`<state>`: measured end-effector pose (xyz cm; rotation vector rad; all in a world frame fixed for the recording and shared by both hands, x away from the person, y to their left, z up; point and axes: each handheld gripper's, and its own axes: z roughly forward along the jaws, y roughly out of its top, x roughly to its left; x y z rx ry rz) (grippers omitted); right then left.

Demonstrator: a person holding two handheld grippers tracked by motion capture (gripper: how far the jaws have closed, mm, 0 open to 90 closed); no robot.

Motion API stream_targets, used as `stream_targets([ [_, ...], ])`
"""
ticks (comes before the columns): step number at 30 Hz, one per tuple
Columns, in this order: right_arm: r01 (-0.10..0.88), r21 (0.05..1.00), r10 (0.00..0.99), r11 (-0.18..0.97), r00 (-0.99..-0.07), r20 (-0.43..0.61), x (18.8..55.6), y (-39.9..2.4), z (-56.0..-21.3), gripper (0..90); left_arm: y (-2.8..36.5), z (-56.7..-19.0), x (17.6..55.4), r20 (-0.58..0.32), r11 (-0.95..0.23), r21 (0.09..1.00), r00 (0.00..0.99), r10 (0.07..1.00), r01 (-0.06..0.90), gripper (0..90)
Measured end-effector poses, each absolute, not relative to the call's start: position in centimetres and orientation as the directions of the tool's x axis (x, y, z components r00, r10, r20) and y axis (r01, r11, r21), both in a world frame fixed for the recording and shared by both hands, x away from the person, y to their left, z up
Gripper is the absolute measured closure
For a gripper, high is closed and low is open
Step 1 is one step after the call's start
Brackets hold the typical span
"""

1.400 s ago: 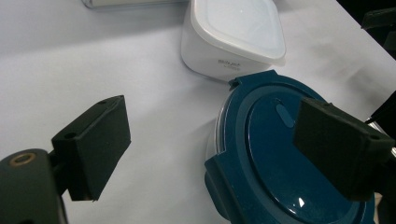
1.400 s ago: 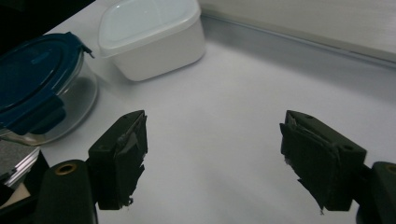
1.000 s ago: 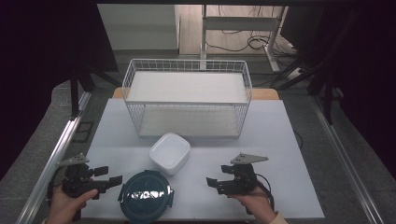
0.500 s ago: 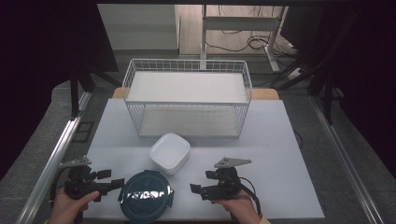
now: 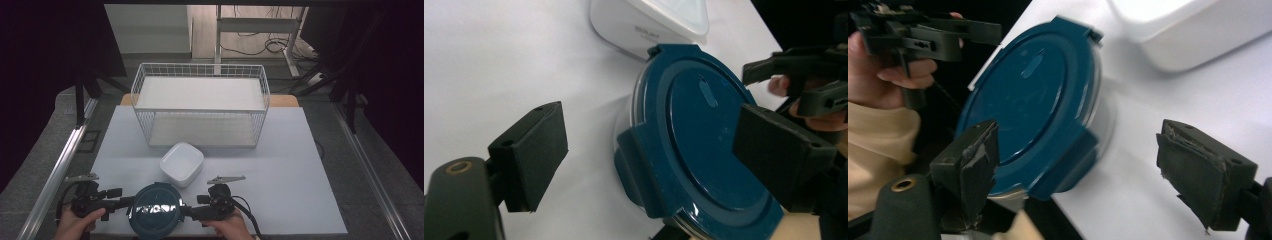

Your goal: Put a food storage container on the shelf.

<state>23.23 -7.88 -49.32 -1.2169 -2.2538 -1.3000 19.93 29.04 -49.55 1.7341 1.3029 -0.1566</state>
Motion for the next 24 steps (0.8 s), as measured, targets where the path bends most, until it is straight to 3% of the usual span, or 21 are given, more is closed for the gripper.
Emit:
stream_targets([
  [15, 0.854, 0.48, 0.54, 0.2, -0.505, 0.673, 22.0, -5.5, -52.0, 19.8, 28.1, -52.1, 19.9, -0.688, 0.021, 0.497, 0.379, 0.619, 0.868, 25.6],
  [24, 0.887, 0.432, 0.516, 0.164, -0.45, 0.729, 22.0, -5.0, -52.3, 32.1, 27.8, -52.8, 19.6, -0.732, 0.052, 0.468, 0.354, 0.583, 0.882, 34.9],
])
